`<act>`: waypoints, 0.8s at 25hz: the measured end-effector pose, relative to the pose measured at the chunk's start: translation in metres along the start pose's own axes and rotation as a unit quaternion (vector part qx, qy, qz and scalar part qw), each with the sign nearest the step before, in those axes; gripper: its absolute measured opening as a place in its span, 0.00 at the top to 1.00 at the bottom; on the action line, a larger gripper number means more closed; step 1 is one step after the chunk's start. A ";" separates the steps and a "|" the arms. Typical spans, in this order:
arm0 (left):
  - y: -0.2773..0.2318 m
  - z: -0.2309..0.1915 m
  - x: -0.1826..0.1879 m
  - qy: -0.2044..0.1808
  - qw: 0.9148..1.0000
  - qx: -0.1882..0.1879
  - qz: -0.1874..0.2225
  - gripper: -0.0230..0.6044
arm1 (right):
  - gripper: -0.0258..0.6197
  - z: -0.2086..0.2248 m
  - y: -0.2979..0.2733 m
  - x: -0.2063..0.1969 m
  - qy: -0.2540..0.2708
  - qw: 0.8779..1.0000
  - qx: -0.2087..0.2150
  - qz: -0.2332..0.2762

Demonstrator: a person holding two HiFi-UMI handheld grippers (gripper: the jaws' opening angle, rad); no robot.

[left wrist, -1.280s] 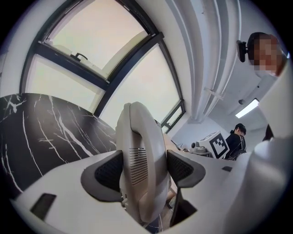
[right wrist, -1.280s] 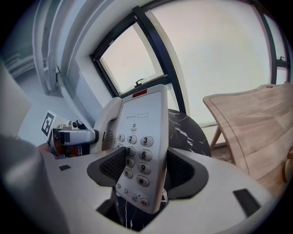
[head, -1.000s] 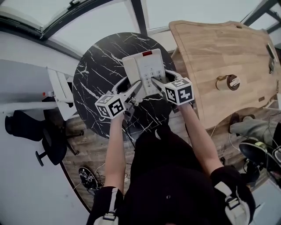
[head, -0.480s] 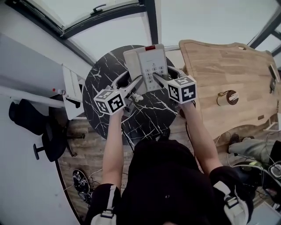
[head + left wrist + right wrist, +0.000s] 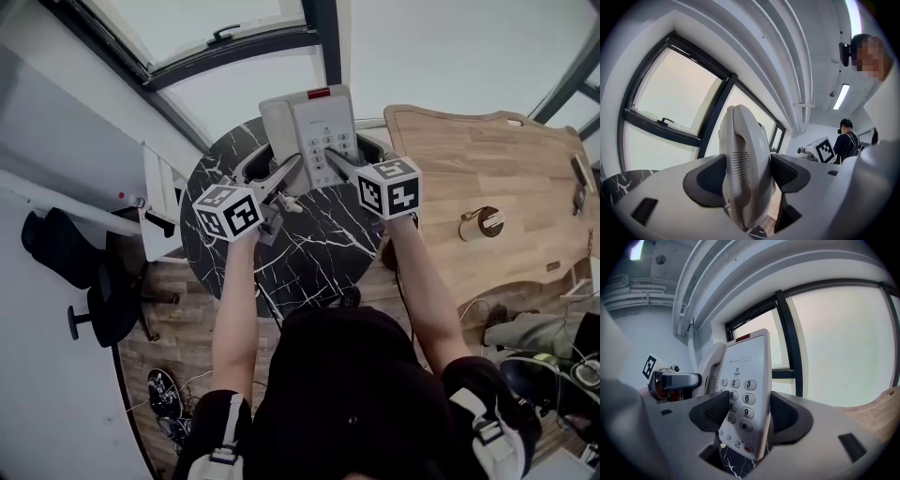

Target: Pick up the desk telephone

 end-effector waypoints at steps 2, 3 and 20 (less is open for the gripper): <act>0.000 0.001 0.006 -0.005 1.000 -0.001 0.003 0.46 | 0.50 -0.001 0.002 0.006 0.002 1.000 0.000 0.006; -0.001 0.002 0.008 -0.006 1.000 -0.002 0.004 0.46 | 0.50 -0.002 0.003 0.008 0.003 1.000 -0.001 0.008; -0.005 0.019 0.029 -0.028 0.999 -0.010 0.013 0.46 | 0.51 -0.001 0.021 0.029 0.022 0.999 -0.010 0.033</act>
Point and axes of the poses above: the fingertips, and each gripper's own axes: y backward along the fingers, z to its right, x out of its top, the point moved 1 cm from there along y, backward along the fingers, and after that the axes turned 7 degrees about -y, right-handed, at the moved point
